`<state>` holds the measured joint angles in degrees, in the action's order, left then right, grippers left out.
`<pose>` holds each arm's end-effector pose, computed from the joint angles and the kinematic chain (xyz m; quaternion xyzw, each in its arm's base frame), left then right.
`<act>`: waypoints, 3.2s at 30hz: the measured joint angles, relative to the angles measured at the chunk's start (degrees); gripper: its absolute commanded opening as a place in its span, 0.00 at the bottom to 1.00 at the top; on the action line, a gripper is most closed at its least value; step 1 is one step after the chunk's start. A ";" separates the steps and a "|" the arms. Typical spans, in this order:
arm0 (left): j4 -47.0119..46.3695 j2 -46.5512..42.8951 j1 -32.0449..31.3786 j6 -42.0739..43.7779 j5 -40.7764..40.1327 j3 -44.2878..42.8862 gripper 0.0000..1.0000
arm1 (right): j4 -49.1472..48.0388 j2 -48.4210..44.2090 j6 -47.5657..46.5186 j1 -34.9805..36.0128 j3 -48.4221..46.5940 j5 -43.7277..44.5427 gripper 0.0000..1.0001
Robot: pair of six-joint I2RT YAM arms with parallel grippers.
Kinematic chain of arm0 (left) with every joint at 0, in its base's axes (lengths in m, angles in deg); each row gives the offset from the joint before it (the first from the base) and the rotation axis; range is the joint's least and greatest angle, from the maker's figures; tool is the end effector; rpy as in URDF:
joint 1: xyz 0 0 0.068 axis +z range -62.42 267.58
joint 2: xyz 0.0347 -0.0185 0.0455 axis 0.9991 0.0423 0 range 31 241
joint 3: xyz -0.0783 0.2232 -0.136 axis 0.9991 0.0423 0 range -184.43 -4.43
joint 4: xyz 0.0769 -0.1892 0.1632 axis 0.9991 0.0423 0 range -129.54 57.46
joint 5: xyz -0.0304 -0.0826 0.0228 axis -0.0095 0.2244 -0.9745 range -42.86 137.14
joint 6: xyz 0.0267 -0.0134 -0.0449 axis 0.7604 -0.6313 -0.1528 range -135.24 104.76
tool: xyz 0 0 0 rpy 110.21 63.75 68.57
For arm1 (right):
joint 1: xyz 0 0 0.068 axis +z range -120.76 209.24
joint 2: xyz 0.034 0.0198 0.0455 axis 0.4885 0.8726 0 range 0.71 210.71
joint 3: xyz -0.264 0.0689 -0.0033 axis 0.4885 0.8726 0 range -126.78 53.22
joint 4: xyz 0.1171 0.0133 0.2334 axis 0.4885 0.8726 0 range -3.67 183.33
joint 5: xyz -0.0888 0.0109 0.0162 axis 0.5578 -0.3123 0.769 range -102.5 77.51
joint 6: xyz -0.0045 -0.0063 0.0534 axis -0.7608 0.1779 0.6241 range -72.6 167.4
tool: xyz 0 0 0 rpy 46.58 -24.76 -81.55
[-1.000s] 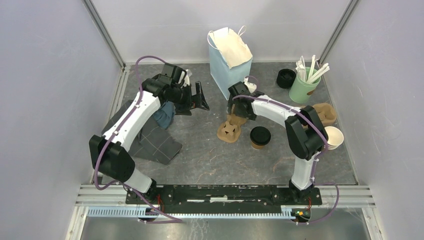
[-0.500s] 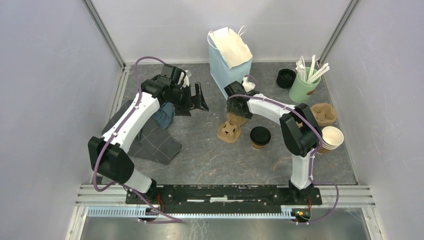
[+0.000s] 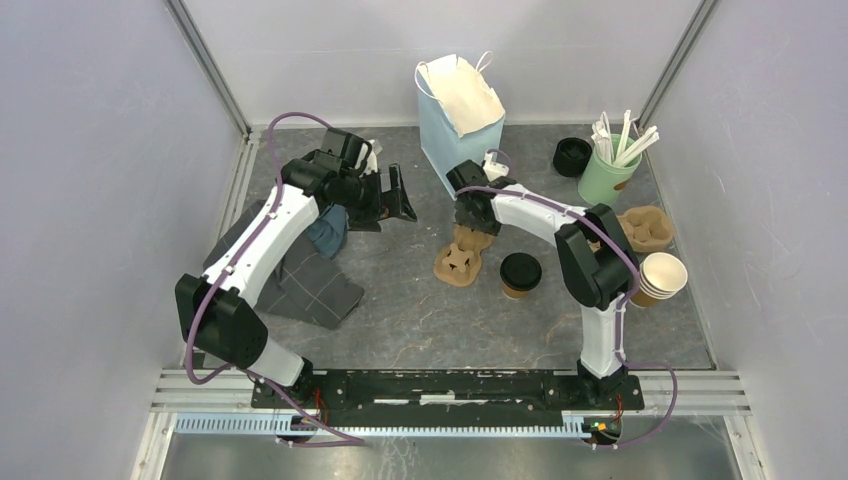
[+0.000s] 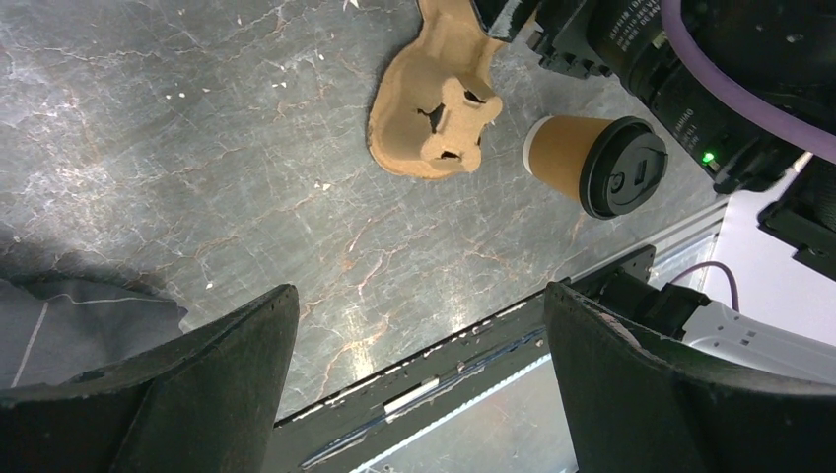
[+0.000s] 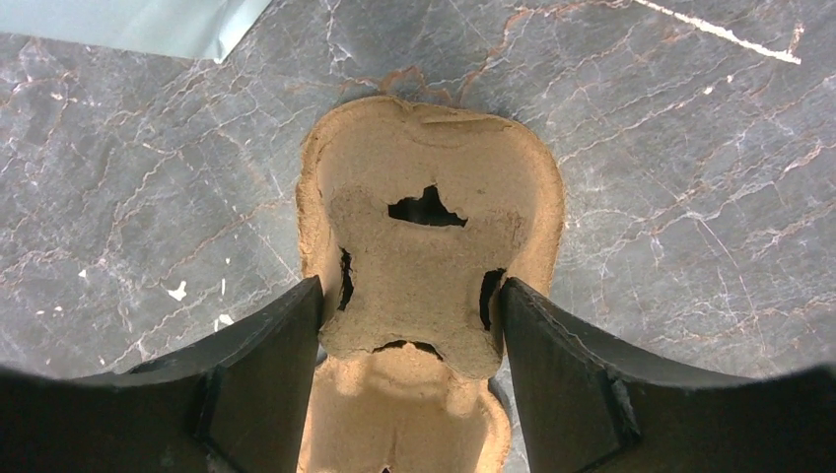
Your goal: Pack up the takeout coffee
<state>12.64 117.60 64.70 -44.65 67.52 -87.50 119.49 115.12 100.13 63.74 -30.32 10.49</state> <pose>0.2836 -0.1330 0.3330 -0.0015 0.9419 -0.2796 0.1859 0.3515 0.2247 0.1837 0.1955 0.9357 0.0114 0.2934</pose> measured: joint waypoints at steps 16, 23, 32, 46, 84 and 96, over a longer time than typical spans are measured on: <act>-3.74 -2.10 0.42 -5.27 5.81 -4.70 0.95 | -15.30 -28.22 -12.02 -4.85 14.58 -25.14 0.68; -19.71 -11.28 0.52 -19.43 15.26 5.27 0.78 | -26.27 -37.40 -10.03 -6.16 20.33 -37.31 0.68; -27.21 -12.83 0.50 -26.58 17.59 9.09 0.73 | -35.26 -37.86 -3.34 -6.14 20.41 -45.68 0.68; -34.36 -13.35 0.68 -32.20 15.80 9.07 0.55 | -36.92 -37.42 -5.03 -7.41 19.30 -54.66 0.68; -14.93 -4.59 0.85 -30.88 2.93 -1.40 0.02 | -17.20 -39.15 -36.61 -13.07 14.91 -46.40 0.98; -7.26 -4.59 2.19 -38.34 -2.34 -1.57 0.02 | -34.07 -72.59 -68.46 -4.55 49.20 -55.34 0.74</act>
<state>5.38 113.01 66.89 -82.99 65.18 -89.07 85.42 42.53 31.67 59.19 18.88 -44.85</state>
